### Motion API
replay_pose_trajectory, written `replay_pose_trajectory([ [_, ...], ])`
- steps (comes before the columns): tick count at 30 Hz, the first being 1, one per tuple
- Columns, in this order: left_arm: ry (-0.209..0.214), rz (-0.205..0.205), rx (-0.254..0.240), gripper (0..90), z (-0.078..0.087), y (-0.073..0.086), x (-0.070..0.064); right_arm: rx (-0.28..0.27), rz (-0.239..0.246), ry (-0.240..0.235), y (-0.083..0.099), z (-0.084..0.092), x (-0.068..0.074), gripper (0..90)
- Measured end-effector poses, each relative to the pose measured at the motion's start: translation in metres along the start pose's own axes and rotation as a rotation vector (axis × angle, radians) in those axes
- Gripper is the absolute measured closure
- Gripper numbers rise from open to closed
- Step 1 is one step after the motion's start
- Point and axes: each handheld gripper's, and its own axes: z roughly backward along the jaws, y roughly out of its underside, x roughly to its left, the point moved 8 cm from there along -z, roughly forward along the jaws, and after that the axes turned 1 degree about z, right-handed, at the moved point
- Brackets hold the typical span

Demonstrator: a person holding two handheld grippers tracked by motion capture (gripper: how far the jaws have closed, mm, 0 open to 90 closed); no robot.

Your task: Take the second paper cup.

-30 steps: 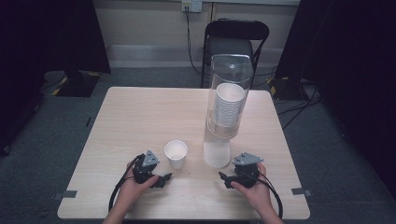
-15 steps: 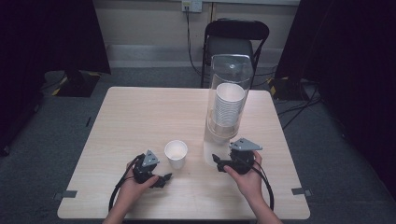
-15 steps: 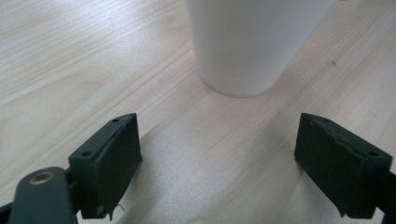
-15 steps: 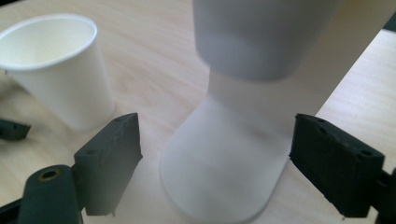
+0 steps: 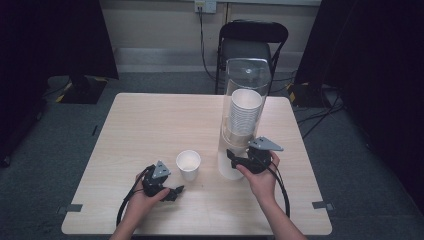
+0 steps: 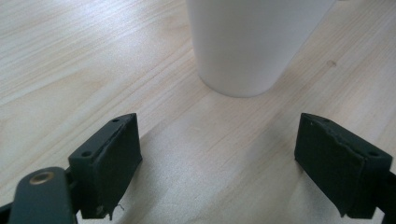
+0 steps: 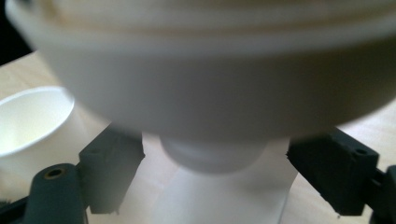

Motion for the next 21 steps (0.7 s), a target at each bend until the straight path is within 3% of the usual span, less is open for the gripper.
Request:
replay_pose_trajectory([
  [4, 0.0, -0.002, 0.004, 13.7, 0.0, 0.0, 0.0, -0.033, 0.024, -0.005, -0.011, -0.003, 0.002, 25.5],
  [8, 0.0, -0.001, 0.005, 13.7, 0.0, 0.0, 0.0, -0.062, 0.018, 0.0, -0.015, -0.007, 0.003, 28.1],
  [14, 0.0, -0.001, 0.005, 13.7, 0.0, 0.0, 0.0, -0.072, -0.002, -0.004, -0.015, -0.008, 0.002, 31.8],
  [18, 0.0, -0.002, 0.005, 13.7, 0.0, 0.0, 0.0, -0.092, 0.03, 0.0, -0.013, -0.009, 0.001, 32.6],
  [21, 0.0, 0.0, 0.004, 13.7, 0.0, 0.0, 0.0, -0.093, 0.026, 0.002, -0.013, -0.009, 0.001, 33.1],
])
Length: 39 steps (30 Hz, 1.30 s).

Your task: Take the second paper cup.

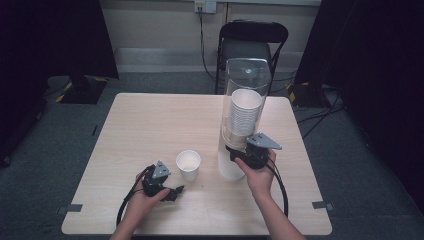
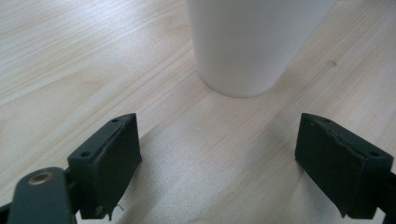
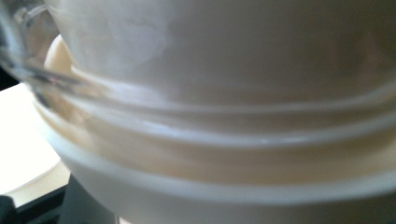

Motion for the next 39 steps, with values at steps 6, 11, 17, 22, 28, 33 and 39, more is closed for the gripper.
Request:
replay_pose_trajectory([
  [6, 0.0, 0.0, 0.0, 13.6, 0.0, 0.0, 0.0, -0.013, -0.007, -0.011, 0.001, 0.0, 0.0, 33.6],
  [11, 0.0, -0.001, 0.0, 13.6, 0.0, 0.0, 0.0, 0.019, -0.002, -0.004, 0.01, 0.0, 0.002, 36.1],
  [17, 0.002, -0.007, 0.0, 12.8, -0.001, -0.001, 0.001, 0.241, 0.008, -0.041, 0.089, -0.004, -0.001, 36.7],
  [22, 0.002, -0.006, 0.0, 12.5, -0.001, -0.001, 0.0, 0.261, 0.019, -0.051, 0.094, 0.005, -0.015, 35.9],
  [28, 0.002, -0.007, 0.0, 12.5, -0.001, -0.001, 0.001, 0.274, 0.044, -0.036, 0.099, 0.02, -0.03, 35.2],
  [33, 0.001, -0.007, 0.001, 12.5, -0.001, 0.0, 0.001, 0.259, 0.029, -0.009, 0.097, 0.028, -0.045, 34.8],
  [39, 0.002, -0.007, 0.001, 12.5, -0.001, 0.0, 0.001, 0.263, -0.018, 0.03, 0.099, 0.03, -0.062, 34.0],
])
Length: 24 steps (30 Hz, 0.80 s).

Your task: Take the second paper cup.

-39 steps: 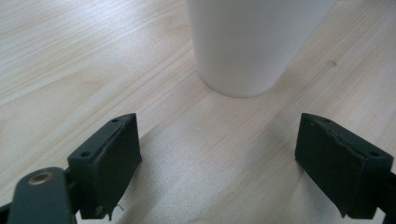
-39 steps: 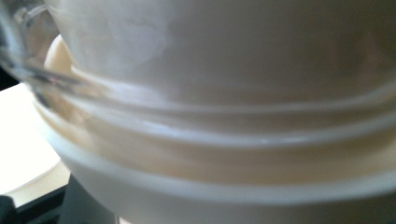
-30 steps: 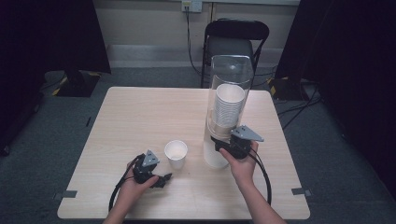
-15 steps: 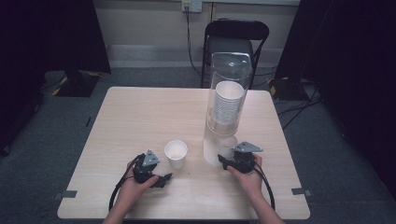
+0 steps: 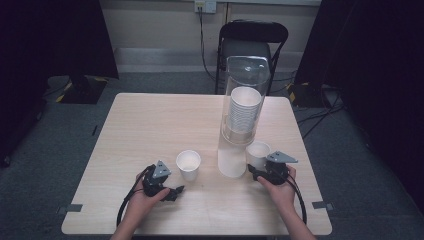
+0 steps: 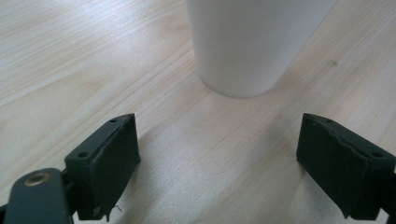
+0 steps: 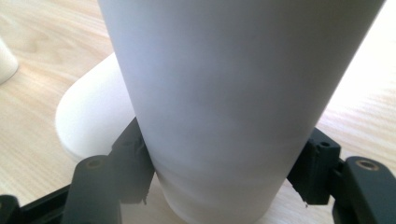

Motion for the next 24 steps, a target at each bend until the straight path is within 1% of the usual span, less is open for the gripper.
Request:
replay_pose_trajectory([
  [4, 0.0, 0.0, 0.0, 12.5, 0.0, 0.0, 0.0, 0.008, 0.006, 0.018, 0.001, -0.001, -0.007, 33.8],
  [8, 0.0, 0.0, 0.0, 12.5, 0.0, 0.0, 0.0, 0.036, -0.009, 0.025, 0.005, -0.003, -0.011, 33.5],
  [10, 0.0, 0.0, 0.0, 12.5, 0.0, 0.0, 0.0, 0.044, -0.013, 0.027, 0.007, -0.004, -0.012, 33.4],
  [14, 0.0, 0.0, 0.0, 12.5, 0.0, 0.0, 0.0, 0.055, -0.004, 0.03, 0.009, -0.005, -0.012, 33.2],
  [24, 0.0, 0.0, 0.0, 12.5, 0.0, 0.0, 0.0, 0.061, -0.003, 0.036, 0.011, -0.006, -0.014, 32.9],
])
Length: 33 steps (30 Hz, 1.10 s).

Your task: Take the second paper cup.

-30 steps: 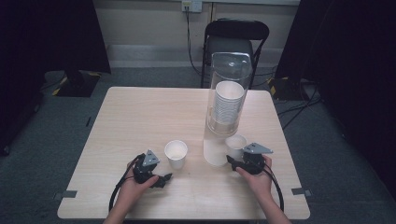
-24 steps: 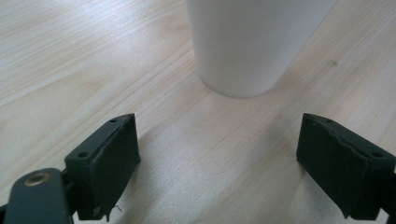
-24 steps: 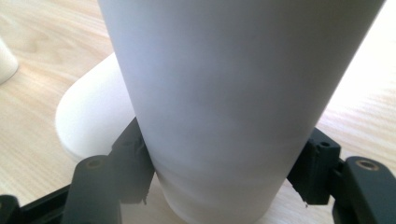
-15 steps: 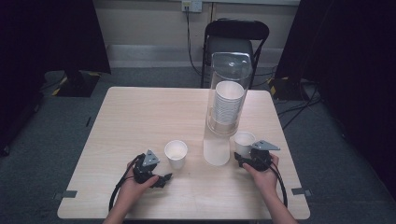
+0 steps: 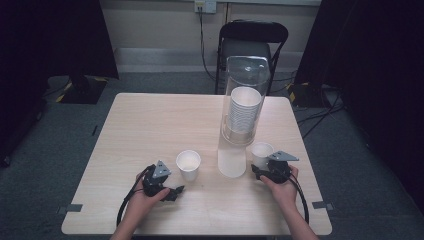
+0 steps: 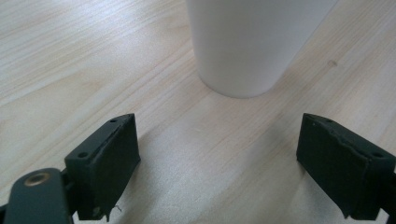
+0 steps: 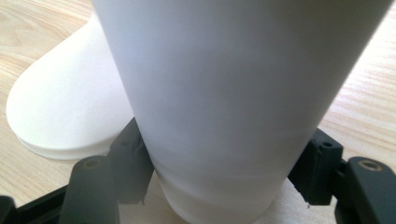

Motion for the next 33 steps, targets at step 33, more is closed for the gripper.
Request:
replay_pose_trajectory([
  [33, 0.0, 0.0, -0.001, 12.5, 0.0, 0.0, 0.0, 0.031, -0.021, 0.02, 0.014, 0.01, -0.009, 17.3],
])
